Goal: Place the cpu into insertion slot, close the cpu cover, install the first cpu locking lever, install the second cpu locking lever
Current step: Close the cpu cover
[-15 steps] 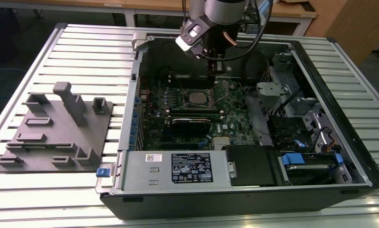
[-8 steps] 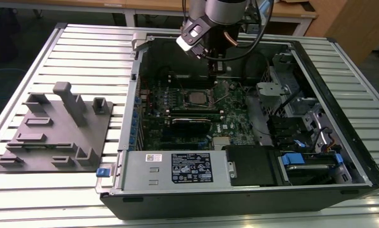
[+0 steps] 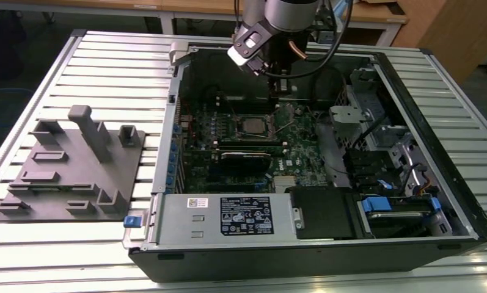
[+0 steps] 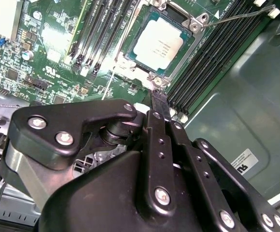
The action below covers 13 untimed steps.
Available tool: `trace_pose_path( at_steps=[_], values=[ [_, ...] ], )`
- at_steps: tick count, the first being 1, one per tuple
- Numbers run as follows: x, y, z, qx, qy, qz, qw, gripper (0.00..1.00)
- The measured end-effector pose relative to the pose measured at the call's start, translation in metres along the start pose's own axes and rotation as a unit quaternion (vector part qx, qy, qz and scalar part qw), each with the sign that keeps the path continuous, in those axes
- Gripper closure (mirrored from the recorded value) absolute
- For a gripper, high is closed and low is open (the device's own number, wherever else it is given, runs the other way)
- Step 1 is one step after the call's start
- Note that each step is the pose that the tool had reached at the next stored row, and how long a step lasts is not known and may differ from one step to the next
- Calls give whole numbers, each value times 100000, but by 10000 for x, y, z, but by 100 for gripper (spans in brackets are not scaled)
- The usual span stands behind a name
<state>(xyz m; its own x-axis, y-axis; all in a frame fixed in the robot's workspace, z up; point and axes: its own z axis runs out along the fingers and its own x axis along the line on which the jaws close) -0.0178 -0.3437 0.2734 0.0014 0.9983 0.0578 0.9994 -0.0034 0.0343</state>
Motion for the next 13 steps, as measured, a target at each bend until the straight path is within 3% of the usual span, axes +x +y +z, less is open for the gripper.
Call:
trace_pose_path(
  at_steps=[13],
  values=[
    [0, 28, 1, 1, 0, 0, 100000, 89]
  ],
)
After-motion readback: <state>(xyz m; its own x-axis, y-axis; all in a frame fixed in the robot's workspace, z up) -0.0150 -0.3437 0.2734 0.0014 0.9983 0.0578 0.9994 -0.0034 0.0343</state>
